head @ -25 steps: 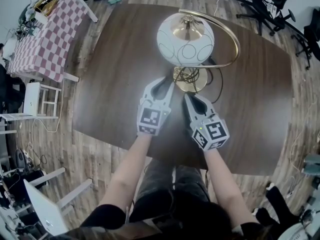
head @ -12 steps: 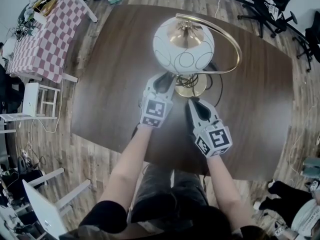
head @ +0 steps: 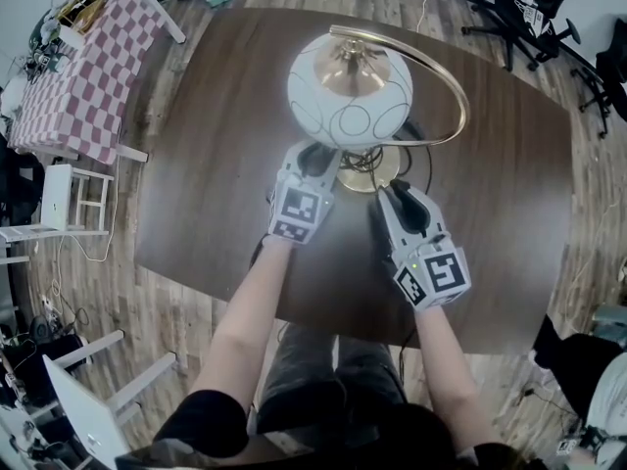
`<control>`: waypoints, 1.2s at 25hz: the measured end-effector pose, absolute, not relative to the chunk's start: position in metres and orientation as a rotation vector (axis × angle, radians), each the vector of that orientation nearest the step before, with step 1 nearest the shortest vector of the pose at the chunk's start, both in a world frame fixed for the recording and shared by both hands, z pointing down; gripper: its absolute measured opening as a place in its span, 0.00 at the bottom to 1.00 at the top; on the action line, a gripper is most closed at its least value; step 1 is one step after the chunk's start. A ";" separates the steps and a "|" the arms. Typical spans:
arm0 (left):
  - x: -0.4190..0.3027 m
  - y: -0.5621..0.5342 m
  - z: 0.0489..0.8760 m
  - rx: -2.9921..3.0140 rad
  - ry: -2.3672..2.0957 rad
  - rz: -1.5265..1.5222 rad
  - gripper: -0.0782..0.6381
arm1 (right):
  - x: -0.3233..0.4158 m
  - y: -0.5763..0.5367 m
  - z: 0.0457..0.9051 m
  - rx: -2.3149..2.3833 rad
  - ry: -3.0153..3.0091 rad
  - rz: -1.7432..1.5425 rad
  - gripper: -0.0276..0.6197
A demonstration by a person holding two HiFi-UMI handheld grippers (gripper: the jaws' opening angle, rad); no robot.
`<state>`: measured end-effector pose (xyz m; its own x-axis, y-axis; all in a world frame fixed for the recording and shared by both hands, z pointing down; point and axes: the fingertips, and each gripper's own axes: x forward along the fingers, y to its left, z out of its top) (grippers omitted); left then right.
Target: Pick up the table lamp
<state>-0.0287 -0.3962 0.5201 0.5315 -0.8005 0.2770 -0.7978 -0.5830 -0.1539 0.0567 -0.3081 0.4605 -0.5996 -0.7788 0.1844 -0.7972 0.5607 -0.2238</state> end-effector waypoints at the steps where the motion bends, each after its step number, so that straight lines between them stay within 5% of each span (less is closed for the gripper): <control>1: -0.026 -0.398 0.520 -2.742 1.424 -0.506 0.25 | 0.059 -0.309 0.457 1.380 -2.716 0.424 0.19; 12: -0.020 -0.411 0.521 -2.745 1.439 -0.506 0.23 | 0.084 -0.332 0.411 1.478 -2.724 0.327 0.28; 30: -0.018 -0.415 0.522 -2.766 1.469 -0.461 0.16 | 0.105 -0.367 0.333 1.555 -2.803 0.114 0.28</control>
<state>-0.0181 -0.4145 0.5224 0.5269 -0.8072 0.2659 -0.8144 -0.5691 -0.1138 0.1050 -0.3674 0.3330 -0.5284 -0.8487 -0.0227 -0.8441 0.5280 -0.0937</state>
